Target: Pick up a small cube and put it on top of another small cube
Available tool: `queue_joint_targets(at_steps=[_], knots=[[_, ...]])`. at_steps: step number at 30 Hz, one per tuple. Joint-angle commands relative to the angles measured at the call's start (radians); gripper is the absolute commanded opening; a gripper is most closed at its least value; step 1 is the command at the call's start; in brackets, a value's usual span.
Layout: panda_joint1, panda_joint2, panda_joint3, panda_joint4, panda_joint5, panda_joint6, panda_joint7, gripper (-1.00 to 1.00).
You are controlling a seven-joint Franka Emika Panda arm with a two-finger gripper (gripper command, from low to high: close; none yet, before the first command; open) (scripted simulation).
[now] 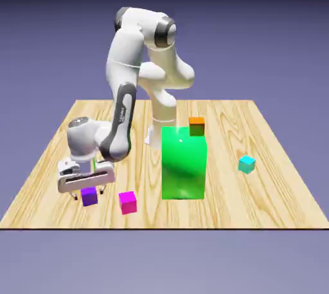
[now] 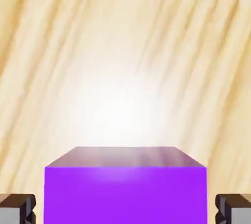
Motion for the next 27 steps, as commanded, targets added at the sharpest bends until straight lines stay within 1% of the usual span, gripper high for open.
queue_joint_targets(at_steps=[1, 4, 6, 7, 17, 22, 27], knots=[[0.027, -0.036, -0.035, -0.012, -0.037, -0.022, 0.028, -1.0], [0.109, -0.145, -0.142, -0.05, -0.147, -0.091, 0.113, -1.0], [0.116, -0.154, -0.15, -0.053, -0.156, -0.097, 0.119, -1.0], [0.097, -0.141, -0.123, -0.049, -0.181, -0.113, 0.154, -1.0], [0.328, -0.179, 0.191, 0.101, -0.616, -0.297, 0.184, -1.0], [0.5, -0.22, 0.342, 0.157, -0.814, -0.371, 0.204, -1.0], [0.681, -0.295, 0.341, 0.039, -0.767, -0.309, 0.359, -1.0]])
